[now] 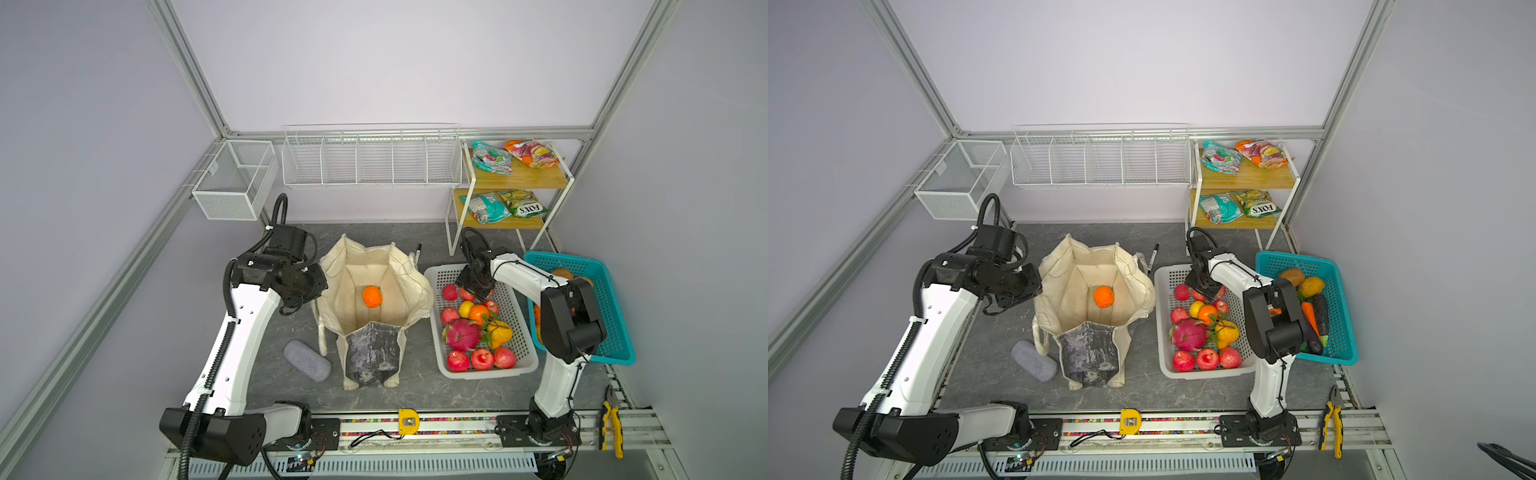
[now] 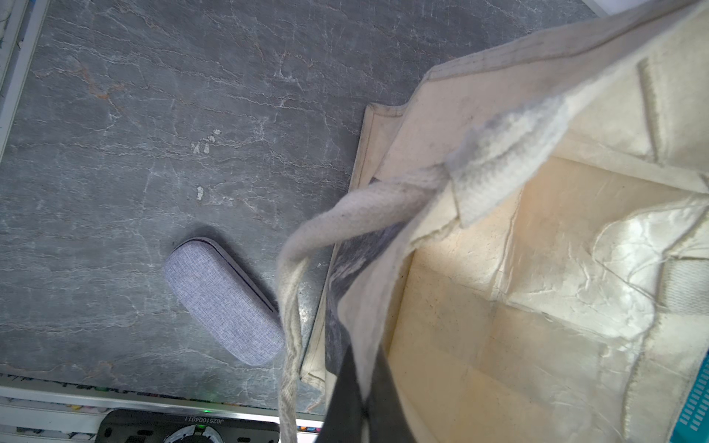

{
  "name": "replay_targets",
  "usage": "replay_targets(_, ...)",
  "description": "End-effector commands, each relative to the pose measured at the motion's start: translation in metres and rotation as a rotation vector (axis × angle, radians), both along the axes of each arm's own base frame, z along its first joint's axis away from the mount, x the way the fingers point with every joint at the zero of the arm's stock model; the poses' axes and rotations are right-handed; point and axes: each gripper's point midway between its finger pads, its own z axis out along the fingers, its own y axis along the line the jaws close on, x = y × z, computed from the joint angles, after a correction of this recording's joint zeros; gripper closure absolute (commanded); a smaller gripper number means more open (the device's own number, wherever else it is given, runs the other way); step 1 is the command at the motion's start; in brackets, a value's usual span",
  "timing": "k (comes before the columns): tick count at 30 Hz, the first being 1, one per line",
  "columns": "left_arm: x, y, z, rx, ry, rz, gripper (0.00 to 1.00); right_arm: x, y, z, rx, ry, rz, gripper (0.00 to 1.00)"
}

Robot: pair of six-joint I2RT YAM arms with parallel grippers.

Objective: Place the food into the grocery bag and tie it
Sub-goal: 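Lower the right gripper and grasp a red apple in the basket, then carry the red apple with the right gripper into the tote bag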

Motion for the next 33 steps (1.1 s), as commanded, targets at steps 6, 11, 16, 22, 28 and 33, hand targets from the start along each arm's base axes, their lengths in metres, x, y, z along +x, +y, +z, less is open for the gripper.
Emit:
replay_targets(6, -0.007, 0.003, 0.003, 0.010, -0.021, -0.018, 1.00, -0.013, -0.001, 0.055, 0.021, -0.076, 0.024, 0.48)
replay_targets(11, -0.006, 0.001, 0.006, 0.005, -0.029, -0.022, 1.00, -0.020, 0.016, 0.110, 0.023, -0.167, 0.138, 0.49)
replay_targets(16, -0.004, 0.001, 0.009, 0.002, -0.035, -0.023, 1.00, -0.028, 0.063, 0.181, 0.030, -0.337, 0.382, 0.49)
replay_targets(22, -0.003, 0.001, 0.010, 0.002, -0.039, -0.019, 1.00, -0.052, 0.150, 0.251, 0.101, -0.569, 0.732, 0.50)
replay_targets(28, -0.002, 0.002, 0.010, 0.007, -0.044, -0.013, 1.00, -0.087, 0.240, 0.271, 0.161, -0.706, 1.108, 0.51)
replay_targets(33, -0.003, 0.005, 0.012, 0.017, -0.053, -0.001, 1.00, -0.101, 0.287, 0.245, 0.204, -0.691, 1.258, 0.50)
